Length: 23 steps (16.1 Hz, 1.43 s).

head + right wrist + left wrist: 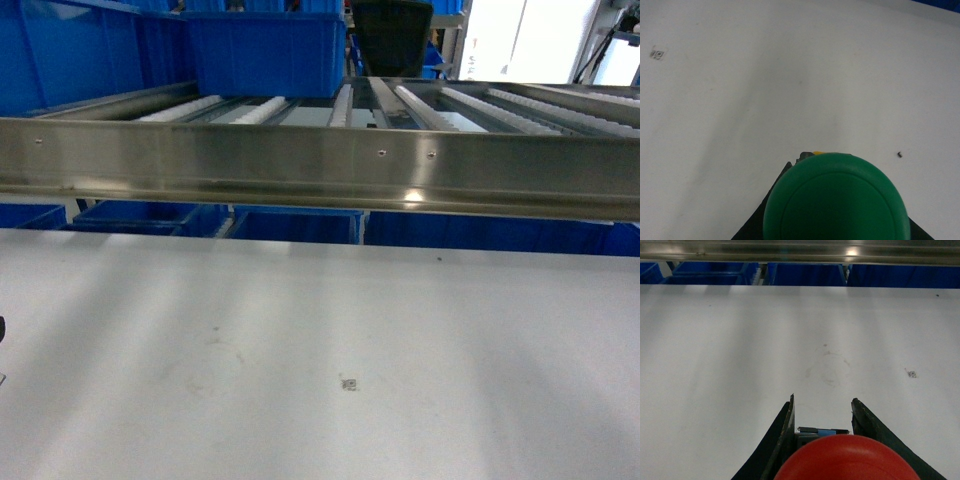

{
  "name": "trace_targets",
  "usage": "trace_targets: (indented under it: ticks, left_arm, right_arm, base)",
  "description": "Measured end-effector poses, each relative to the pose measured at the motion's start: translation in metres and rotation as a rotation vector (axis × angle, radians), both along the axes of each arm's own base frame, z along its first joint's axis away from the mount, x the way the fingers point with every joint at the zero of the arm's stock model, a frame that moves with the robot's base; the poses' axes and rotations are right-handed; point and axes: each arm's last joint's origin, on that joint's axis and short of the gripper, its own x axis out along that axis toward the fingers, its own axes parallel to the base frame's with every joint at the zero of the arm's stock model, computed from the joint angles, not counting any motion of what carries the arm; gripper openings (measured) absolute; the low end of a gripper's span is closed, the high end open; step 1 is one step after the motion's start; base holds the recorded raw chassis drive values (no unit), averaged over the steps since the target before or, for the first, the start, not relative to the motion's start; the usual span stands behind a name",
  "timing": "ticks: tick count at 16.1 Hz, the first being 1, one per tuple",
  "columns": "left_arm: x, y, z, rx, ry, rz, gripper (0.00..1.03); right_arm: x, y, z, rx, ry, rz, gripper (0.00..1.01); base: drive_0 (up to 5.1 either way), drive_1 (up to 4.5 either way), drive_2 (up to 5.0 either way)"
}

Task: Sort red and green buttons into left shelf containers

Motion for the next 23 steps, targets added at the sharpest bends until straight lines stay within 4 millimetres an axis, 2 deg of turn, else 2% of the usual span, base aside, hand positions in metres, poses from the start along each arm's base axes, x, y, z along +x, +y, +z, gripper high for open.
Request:
trace_targets:
  ticks: [4,23]
  left_arm:
    - [0.0,0.0,-0.0002,0.001,0.002,-0.001,0.29]
    - [0.0,-0.0001,-0.0002,0.001,0.002,-0.001,0.29]
  right_arm:
    - [-0.0003,0.0,-0.0004,0.0,0.004,0.0,0.26]
    - [-0.0002,0.0001,-0.0006,0.0,0.005,0.0,0.26]
  base:
    - [-4.7,1.03,3.7]
    - [-5.0,2.44,2.4]
